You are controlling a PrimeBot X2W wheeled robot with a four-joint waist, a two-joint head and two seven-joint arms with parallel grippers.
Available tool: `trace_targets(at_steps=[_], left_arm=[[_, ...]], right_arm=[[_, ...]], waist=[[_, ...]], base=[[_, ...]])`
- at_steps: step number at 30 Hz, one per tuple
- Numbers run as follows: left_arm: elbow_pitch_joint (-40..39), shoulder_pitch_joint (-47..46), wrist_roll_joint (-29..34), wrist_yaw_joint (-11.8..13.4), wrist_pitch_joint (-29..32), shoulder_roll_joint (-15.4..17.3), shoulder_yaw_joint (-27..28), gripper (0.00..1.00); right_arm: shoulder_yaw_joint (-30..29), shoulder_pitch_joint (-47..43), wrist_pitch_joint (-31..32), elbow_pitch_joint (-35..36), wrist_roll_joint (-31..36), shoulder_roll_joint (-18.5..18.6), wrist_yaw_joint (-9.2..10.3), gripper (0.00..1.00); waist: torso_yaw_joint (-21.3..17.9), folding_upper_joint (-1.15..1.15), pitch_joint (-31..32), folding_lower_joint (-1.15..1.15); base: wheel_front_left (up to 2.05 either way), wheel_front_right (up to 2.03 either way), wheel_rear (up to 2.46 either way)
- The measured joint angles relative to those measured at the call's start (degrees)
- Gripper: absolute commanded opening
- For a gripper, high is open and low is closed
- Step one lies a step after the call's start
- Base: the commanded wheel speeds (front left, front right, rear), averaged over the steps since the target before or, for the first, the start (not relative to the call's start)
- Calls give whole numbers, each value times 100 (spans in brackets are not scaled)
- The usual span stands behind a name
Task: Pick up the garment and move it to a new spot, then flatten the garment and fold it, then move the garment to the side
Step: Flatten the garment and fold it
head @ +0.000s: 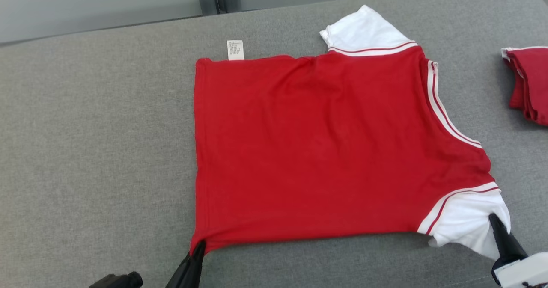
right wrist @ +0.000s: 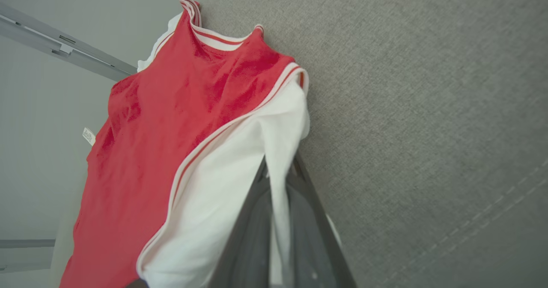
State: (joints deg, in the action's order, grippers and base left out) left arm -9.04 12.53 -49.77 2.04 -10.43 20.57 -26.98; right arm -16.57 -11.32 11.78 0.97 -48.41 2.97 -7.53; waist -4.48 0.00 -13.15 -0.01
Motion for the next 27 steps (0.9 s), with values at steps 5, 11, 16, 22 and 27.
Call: trace_targets(at_steps=[5, 11, 16, 22, 27], left_arm=[[-182, -639, -463, -89, 865, -38, -129, 0], [283, -1632, -641, -120, 1536, -51, -153, 0], [617, -2319, -744, -256, 1989, -67, -209, 0], [1308, -3262, -460, -358, 2074, -260, -332, 100], [1772, -3428, -393, -398, 1775, -401, -272, 100]], right_arm=[[-231, 606, 604, -105, 536, 182, 4, 0], [-243, 1566, 1367, -255, 1163, 281, 5, 0], [-123, 2264, 1853, -304, 1605, 307, 5, 0], [-37, 2824, 1996, -442, 1991, 398, 5, 100], [-65, 2893, 1580, -79, 1911, 403, 5, 100]], waist=[[80, 0, 310, 0], [168, 0, 185, 0], [239, 0, -152, 0], [374, 0, -520, 0], [420, 0, -681, 0]], base=[[0, 0, 0], [0, 0, 0], [0, 0, 0], [0, 0, 0], [0, 0, 0]])
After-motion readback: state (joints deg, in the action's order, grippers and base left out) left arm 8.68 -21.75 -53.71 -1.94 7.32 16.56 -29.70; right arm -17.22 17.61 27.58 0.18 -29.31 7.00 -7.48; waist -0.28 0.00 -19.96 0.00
